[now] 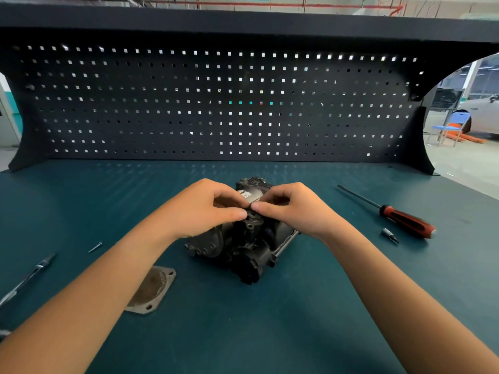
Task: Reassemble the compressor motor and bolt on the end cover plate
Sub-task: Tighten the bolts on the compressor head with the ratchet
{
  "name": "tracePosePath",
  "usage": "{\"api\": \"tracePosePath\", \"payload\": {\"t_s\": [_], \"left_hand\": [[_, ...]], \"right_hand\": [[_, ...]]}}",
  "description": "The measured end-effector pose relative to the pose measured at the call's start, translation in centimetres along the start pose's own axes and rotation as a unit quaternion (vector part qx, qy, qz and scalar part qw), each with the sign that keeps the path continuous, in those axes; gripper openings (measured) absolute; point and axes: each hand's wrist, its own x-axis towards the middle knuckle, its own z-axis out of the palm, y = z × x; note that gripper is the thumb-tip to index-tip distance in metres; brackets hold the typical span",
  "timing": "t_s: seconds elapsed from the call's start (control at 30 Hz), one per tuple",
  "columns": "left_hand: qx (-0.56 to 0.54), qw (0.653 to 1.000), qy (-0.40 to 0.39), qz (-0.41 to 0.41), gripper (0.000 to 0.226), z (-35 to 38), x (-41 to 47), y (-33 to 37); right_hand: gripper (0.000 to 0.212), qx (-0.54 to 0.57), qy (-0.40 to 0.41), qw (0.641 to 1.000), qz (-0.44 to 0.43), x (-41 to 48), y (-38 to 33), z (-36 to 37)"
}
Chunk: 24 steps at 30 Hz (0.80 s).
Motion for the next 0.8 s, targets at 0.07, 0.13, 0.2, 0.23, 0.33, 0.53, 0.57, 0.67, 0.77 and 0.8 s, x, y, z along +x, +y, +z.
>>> {"api": "tracePosePath", "payload": {"t_s": [0.07, 0.13, 0.2, 0.23, 0.33, 0.53, 0.57, 0.67, 0.77, 0.8], "left_hand": [[0.001, 1.000, 0.002, 0.008, 0.024, 0.0, 0.0, -0.1], [0.008, 1.000, 0.003, 0.014, 0.024, 0.0, -0.1, 0.0], [0.006, 1.000, 0.006, 0.017, 0.023, 0.2, -0.1, 0.0], [0.003, 1.000, 0.009, 0.018, 0.022, 0.3, -0.2, -0.1], [0.003, 1.000, 0.011, 0.009, 0.018, 0.6, -0.3, -0.2], [0.063, 0.998, -0.028, -0.001, 0.037, 0.5, -0.5, 0.0], [0.081, 0.996, -0.030, 0.000, 0.039, 0.5, -0.6, 0.1], [0.122, 0.991, -0.047, -0.011, 0.047, 0.4, -0.8, 0.3], [0.154, 0.984, -0.086, -0.027, 0.074, 0.2, -1.0, 0.3], [0.162, 0.982, -0.094, -0.026, 0.082, 0.3, -1.0, 0.2]], "right_hand": [[0.020, -0.006, 0.003, 1.000, 0.006, 0.0, 0.1, -0.1], [0.023, 0.002, 0.004, 1.000, 0.012, -0.1, 0.3, -0.1], [0.022, 0.008, 0.005, 1.000, 0.013, -0.2, 0.3, -0.1], [0.021, 0.008, 0.005, 1.000, 0.012, -0.2, 0.4, -0.1], [0.017, 0.013, 0.000, 1.000, 0.004, -0.2, 0.4, -0.1], [0.021, 0.001, 0.002, 1.000, -0.002, 0.1, 0.5, -0.3], [0.022, -0.002, 0.011, 1.000, -0.007, 0.1, 0.6, -0.4], [0.025, -0.039, 0.109, 0.993, -0.024, 0.4, 1.5, -0.4], [0.031, -0.074, 0.186, 0.980, 0.010, 0.8, 3.0, -0.4], [0.037, -0.072, 0.185, 0.979, 0.039, 0.9, 3.7, -0.4]]}}
